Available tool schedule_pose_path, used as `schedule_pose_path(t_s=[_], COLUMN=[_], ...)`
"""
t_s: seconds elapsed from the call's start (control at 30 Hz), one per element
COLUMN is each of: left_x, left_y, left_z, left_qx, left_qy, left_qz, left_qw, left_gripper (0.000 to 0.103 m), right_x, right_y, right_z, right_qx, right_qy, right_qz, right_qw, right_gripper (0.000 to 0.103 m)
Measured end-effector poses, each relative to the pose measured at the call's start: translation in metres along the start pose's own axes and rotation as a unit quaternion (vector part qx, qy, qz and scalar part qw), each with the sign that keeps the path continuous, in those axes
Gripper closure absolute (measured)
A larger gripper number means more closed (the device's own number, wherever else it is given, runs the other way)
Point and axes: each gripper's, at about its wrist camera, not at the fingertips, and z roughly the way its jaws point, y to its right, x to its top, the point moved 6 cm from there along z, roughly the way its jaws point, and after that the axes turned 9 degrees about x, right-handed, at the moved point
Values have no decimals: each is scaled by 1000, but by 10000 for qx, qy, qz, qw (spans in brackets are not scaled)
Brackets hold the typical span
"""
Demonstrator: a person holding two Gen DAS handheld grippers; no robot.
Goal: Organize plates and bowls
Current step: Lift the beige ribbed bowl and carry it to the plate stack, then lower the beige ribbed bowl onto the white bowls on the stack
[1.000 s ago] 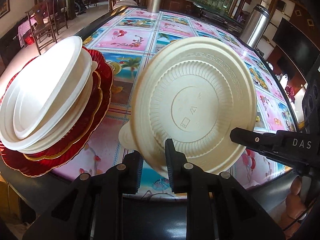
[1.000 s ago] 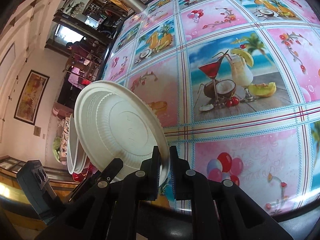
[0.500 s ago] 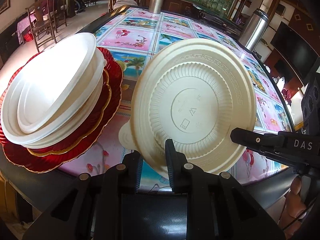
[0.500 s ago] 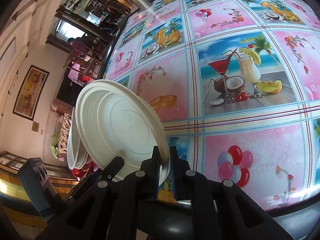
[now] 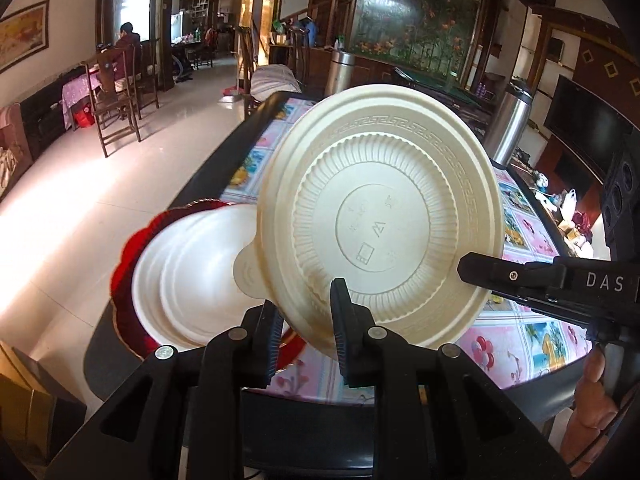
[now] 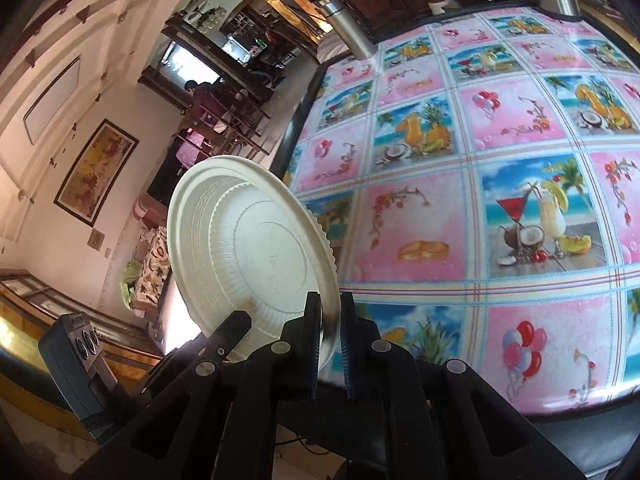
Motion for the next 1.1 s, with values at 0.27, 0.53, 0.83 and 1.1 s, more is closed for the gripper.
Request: schedule_pose_path(t_s=[0.27,0.53,0.83,1.1], left_x=[11,-4,-9,-11], left_y=[-58,-78,-76,-86], left_z=[7,38,39,32], left_qx=[488,670,615,617], left_qy=[-7,-482,-592,-584], left_qz=[-385,-472,-408,-448], left_qw=[9981,9955,9955,9954], left_gripper=[83,83,83,82], right_x=[10,-3,-8,-10], right_y=[-66,-85,-58,-56], right_z=[46,106,135,139], right_qx=[284,190,177,333], right_qy=[-181,-676,-1026,-1151], right_qz=[-487,-658,-261,-184], right_qw=[9982,9954,9942,9926], right_gripper=[93,90,89,89])
